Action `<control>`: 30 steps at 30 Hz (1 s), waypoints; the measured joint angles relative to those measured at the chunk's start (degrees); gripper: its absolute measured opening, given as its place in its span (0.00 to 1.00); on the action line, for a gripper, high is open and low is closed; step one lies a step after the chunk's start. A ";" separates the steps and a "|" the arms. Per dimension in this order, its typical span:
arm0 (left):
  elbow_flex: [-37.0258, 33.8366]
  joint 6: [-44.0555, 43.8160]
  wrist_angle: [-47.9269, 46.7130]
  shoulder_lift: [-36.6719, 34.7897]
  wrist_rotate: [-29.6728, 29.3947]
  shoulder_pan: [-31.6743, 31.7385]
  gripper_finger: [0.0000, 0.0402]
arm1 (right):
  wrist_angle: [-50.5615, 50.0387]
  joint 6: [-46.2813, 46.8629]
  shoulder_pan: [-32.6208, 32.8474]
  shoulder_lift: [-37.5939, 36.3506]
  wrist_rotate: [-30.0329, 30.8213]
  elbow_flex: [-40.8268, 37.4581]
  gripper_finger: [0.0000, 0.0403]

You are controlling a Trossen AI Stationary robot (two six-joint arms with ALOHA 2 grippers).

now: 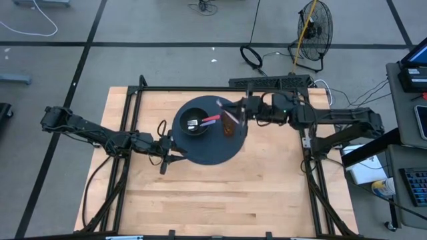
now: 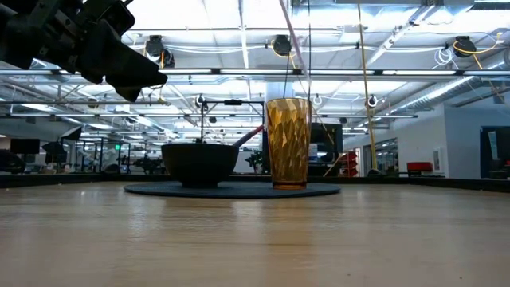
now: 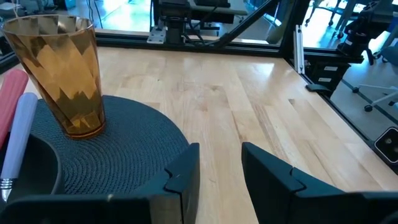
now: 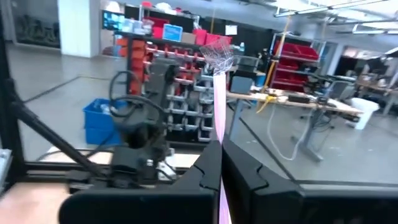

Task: Pick & Place Utensil
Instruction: Put the straw into the glass

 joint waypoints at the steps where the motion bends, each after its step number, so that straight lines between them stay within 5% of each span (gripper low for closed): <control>1: 0.00 0.02 0.00 0.00 -0.01 0.00 0.30 | 0.28 -0.76 -0.49 0.25 -0.01 0.00 0.00; 20: 0.00 0.56 1.10 0.00 0.06 -0.04 0.30 | 10.50 -1.66 -6.33 7.41 -8.14 -1.06 0.00; 30: 0.00 1.06 1.29 0.00 0.04 -0.04 0.30 | 25.12 2.85 -11.27 -2.51 -11.35 -15.90 0.00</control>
